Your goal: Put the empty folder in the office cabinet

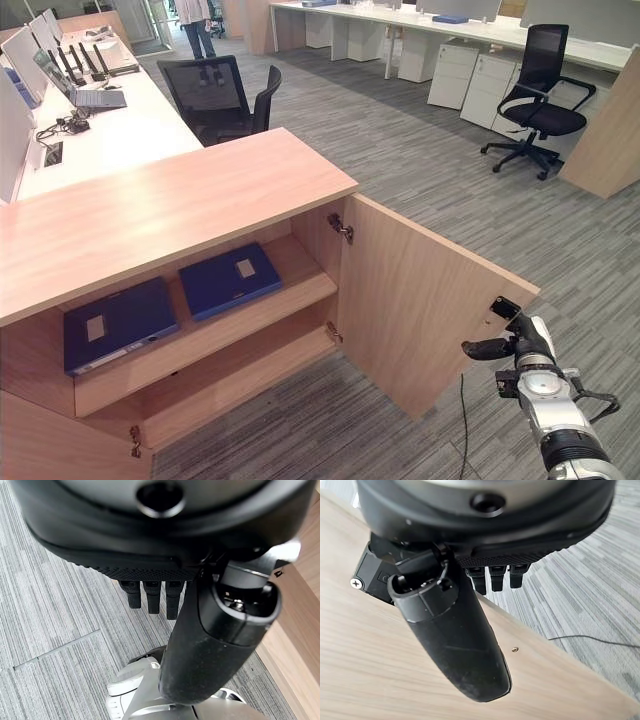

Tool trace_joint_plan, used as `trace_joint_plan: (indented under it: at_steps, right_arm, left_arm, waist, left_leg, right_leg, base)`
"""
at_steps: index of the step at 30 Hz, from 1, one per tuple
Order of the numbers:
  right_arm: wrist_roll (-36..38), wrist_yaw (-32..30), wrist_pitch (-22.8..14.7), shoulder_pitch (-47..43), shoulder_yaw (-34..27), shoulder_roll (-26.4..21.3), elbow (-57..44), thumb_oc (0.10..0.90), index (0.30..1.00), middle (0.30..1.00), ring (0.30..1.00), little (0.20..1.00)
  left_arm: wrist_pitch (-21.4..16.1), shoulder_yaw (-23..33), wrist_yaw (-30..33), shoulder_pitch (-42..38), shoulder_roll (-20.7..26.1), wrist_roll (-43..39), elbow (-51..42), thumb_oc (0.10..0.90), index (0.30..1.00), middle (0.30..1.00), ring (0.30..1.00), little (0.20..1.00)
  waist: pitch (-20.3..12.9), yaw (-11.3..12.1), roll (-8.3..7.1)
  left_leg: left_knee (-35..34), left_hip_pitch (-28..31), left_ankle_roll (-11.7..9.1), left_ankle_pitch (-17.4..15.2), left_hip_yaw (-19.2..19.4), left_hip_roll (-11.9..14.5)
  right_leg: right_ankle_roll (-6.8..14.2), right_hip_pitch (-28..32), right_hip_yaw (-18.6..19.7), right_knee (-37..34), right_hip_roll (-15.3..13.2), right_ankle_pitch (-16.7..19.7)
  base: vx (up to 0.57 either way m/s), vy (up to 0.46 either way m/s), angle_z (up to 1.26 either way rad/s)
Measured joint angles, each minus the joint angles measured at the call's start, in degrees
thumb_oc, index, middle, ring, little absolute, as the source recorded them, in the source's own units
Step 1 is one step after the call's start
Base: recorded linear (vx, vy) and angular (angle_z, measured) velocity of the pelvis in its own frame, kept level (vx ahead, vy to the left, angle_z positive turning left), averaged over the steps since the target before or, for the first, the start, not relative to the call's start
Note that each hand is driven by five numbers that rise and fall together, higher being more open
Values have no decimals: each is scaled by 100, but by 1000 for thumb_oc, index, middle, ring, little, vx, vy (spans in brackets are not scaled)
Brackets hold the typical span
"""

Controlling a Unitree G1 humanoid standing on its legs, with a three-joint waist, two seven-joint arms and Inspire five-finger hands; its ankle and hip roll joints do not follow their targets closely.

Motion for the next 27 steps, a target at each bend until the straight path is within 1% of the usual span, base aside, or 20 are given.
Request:
trace_joint_plan:
  at_steps: [6, 8, 9, 11, 12, 13, 14, 15, 16, 18, 19, 20, 21, 22, 23, 25, 26, 27]
  right_arm:
    - [343, 19, 1, -37, 103, 43, -7, 800, 900, 900, 900, 900]
    - [525, -37, 3, -31, 113, 150, -83, 800, 900, 900, 900, 900]
    - [627, -59, 16, -5, 101, 185, -177, 800, 900, 900, 900, 900]
    - [813, -88, 21, 94, 185, 355, -508, 800, 900, 900, 900, 900]
    - [885, -100, 30, 339, 229, 420, -982, 800, 900, 900, 900, 900]
    - [894, -100, 35, 544, 340, 466, -1362, 800, 900, 900, 900, 900]
    - [902, -99, 33, 838, 536, 470, -1906, 800, 900, 900, 900, 900]
    - [902, -71, 30, 992, 840, 471, -2244, 800, 900, 900, 900, 900]
    - [898, 93, 29, 1027, 1200, 510, -2333, 800, 900, 900, 900, 900]
    - [873, 230, 39, 1077, 1701, 680, -2377, 800, 900, 900, 900, 900]
    - [864, 232, 41, 1077, 1876, 779, -2419, 800, 900, 900, 900, 900]
    - [812, 257, 30, 1047, 2231, 905, -2493, 800, 900, 900, 900, 900]
    - [704, 487, -1, 927, 2587, 961, -2500, 800, 900, 900, 900, 900]
    - [564, 803, -3, 777, 2973, 1010, -2548, 800, 900, 900, 900, 900]
    - [261, 947, 12, 465, 3395, 1397, -2484, 800, 900, 900, 900, 900]
    - [-174, 1047, 66, -157, 3971, 1828, -2427, 800, 900, 900, 900, 900]
    - [-303, 1019, 122, -351, 4048, 2069, -2383, 800, 900, 900, 900, 900]
    - [-367, 1148, 142, -577, 4051, 2256, -2353, 800, 900, 900, 900, 900]
  left_arm:
    - [4, 2, -4, -3, 4, -2, 5, 800, 900, 900, 900, 900]
    - [8, 17, -4, 7, 4, -5, 8, 800, 900, 900, 900, 900]
    - [13, 33, -4, 18, 4, -5, 8, 800, 900, 900, 900, 900]
    - [49, 103, -10, 56, -10, -4, 21, 800, 900, 900, 900, 900]
    - [97, 215, -13, 51, -13, -2, 20, 800, 900, 900, 900, 900]
    - [120, 252, -13, 57, -22, 2, 23, 800, 900, 900, 900, 900]
    - [125, 309, -11, 71, -32, 2, 26, 800, 900, 900, 900, 900]
    - [130, 421, -6, 100, -32, 2, 39, 800, 900, 900, 900, 900]
    - [140, 463, 0, 112, -28, -1, 95, 800, 900, 900, 900, 900]
    - [148, 493, 10, 69, -32, 1, 137, 800, 900, 900, 900, 900]
    - [148, 490, 15, 68, -36, 0, 137, 800, 900, 900, 900, 900]
    - [145, 552, 14, 51, -27, -22, 131, 800, 900, 900, 900, 900]
    - [140, 601, 12, 55, 5, -153, 155, 800, 900, 900, 900, 900]
    - [138, 614, 12, -8, -34, -221, 200, 800, 900, 900, 900, 900]
    - [117, 546, 24, -160, -16, -225, 217, 800, 900, 900, 900, 900]
    - [115, 495, 57, -315, -7, -257, 256, 800, 900, 900, 900, 900]
    - [114, 498, 74, -381, 12, -283, 254, 800, 900, 900, 900, 900]
    - [98, 480, 113, -401, -31, -402, 232, 800, 900, 900, 900, 900]
  waist:
    - [2, -4, 10]
    - [4, -29, 6]
    - [5, -54, 6]
    - [6, -173, 10]
    - [6, -249, 10]
    - [-8, -309, 61]
    - [-5, -368, 60]
    - [-13, -456, 60]
    - [-19, -490, 52]
    - [-23, -483, 47]
    - [-23, -464, 47]
    - [-25, -450, 54]
    - [-27, -442, 54]
    - [-31, -385, 76]
    - [-53, -188, 90]
    - [-58, 32, 94]
    - [-56, 116, 94]
    - [-62, 235, 99]
  left_leg:
    - [-9, -1, -4, 37, -20, 42]
    - [-13, 0, 3, 39, -20, 49]
    - [-17, -1, 6, 41, -19, 53]
    - [-36, 3, 11, 41, -6, 86]
    - [-38, 4, -10, 55, 15, 132]
    - [-41, 7, -22, 62, 23, 159]
    - [-42, 35, -62, 87, 82, 218]
    - [-42, 62, -83, 99, 116, 276]
    - [-42, 97, -84, 89, 175, 340]
    - [-43, 81, -135, 87, 175, 420]
    - [-43, 73, -143, 81, 144, 439]
    - [-44, 65, -151, 75, 86, 475]
    - [-45, 49, -155, 72, 15, 504]
    - [-45, -2, -153, 70, -55, 535]
    - [-45, -231, -153, 68, -219, 616]
    - [-46, -497, -149, 35, -334, 660]
    - [-45, -522, -136, 14, -370, 668]
    - [-28, -518, -136, 17, -417, 665]
  right_leg:
    - [-18, 6, -16, -1, 43, 9]
    - [-22, 5, -15, -1, 51, 12]
    - [-24, 4, -15, -1, 54, 14]
    - [-28, -3, -5, -2, 86, 17]
    - [-47, -25, 16, -2, 132, 25]
    - [-53, -26, 20, -3, 157, 26]
    - [-61, -45, 44, -4, 212, 33]
    - [-65, -42, 60, -4, 263, 35]
    - [-68, -52, 111, -5, 324, 33]
    - [-84, -85, 116, -5, 398, 28]
    - [-97, -102, 112, -4, 421, 21]
    - [-98, -119, 112, -4, 471, 21]
    - [-99, -127, 114, -2, 518, 20]
    - [-100, -158, 110, -1, 548, 19]
    - [-127, -316, 84, 42, 610, 2]
    - [-160, -507, 2, 34, 680, -18]
    - [-166, -515, -56, -3, 684, -22]
    - [-191, -474, -130, -6, 660, -14]
  base:
    - [0, 0, 0]
    - [0, 0, 0]
    - [0, 0, 0]
    - [-8, -13, -6]
    - [-7, -19, -10]
    - [-1, -22, -20]
    - [2, -20, -22]
    - [7, -14, -33]
    - [8, -24, -25]
    - [5, -35, -16]
    - [-4, -23, -12]
    - [-18, -17, -12]
    - [-14, -17, -5]
    - [-17, -48, 10]
    - [-9, -60, 22]
    - [-9, -55, 34]
    - [-14, -44, 45]
    - [-28, -79, 60]
